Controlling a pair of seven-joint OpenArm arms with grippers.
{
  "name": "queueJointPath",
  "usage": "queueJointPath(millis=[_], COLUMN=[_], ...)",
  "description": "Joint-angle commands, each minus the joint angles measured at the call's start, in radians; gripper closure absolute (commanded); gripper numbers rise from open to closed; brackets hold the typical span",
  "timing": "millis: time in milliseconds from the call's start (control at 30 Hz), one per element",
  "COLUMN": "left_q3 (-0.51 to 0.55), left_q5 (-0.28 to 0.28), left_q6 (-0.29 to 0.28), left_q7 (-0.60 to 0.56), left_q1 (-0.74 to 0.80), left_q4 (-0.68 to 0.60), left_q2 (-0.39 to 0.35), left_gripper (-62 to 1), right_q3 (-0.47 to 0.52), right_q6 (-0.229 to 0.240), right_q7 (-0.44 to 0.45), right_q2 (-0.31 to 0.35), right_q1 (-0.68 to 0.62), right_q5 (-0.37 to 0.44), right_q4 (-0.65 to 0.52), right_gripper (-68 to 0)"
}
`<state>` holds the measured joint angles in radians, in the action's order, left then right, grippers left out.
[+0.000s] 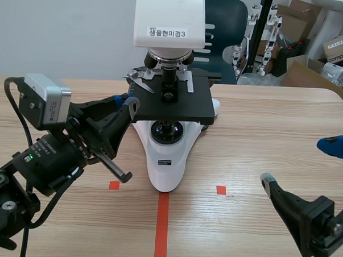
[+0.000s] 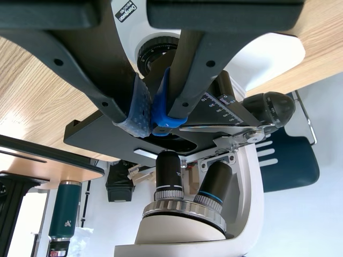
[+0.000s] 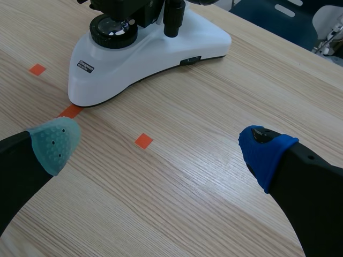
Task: Point at the objective lens
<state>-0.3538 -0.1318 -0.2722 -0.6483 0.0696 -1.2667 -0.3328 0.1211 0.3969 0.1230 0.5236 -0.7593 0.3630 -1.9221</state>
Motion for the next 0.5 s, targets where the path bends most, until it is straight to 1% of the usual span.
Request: queueJointPath(millis=[0, 33, 67, 133, 167, 267, 367, 467], left_q3=[0.003, 0.005, 0.010, 0.021, 0.027, 0.059, 0.091, 0.123], left_q5=[-0.008, -0.002, 0.006, 0.024, 0.016, 0.019, 0.031, 0.048], left_q6=[-0.001, -0.001, -0.001, -0.001, 0.000, 0.000, 0.000, 0.001], left_q7=[-0.011, -0.016, -0.018, -0.037, -0.060, -0.113, -0.117, -0.106], left_q1=[0.011, 0.016, 0.022, 0.038, 0.049, 0.090, 0.151, 0.224], left_q4=[-0.015, -0.015, -0.015, -0.016, -0.016, -0.031, -0.084, -0.166], left_q2=[-0.002, -0.003, -0.003, -0.003, -0.003, -0.006, -0.029, -0.070], left_gripper=[-9.6, -17.2, -28.2, -56.0, -62.3, -62.3, -62.3, -62.3], right_q3=[0.002, 0.002, 0.002, 0.002, 0.002, 0.002, 0.002, 0.002], right_q6=[-0.007, -0.007, -0.007, -0.007, -0.007, -0.007, -0.007, -0.007], right_q7=[0.015, 0.015, 0.015, 0.015, 0.015, 0.015, 0.015, 0.014], right_q2=[0.008, 0.008, 0.008, 0.008, 0.008, 0.008, 0.008, 0.008], right_q1=[0.011, 0.011, 0.011, 0.011, 0.011, 0.011, 0.011, 0.011], right_q5=[0.010, 0.010, 0.010, 0.010, 0.010, 0.010, 0.010, 0.010], right_q4=[-0.011, -0.011, -0.011, -0.011, -0.011, -0.011, -0.011, -0.011], right_gripper=[-66.5, -66.5, -66.5, -66.5, -66.5, -66.5, -66.5, -66.5])
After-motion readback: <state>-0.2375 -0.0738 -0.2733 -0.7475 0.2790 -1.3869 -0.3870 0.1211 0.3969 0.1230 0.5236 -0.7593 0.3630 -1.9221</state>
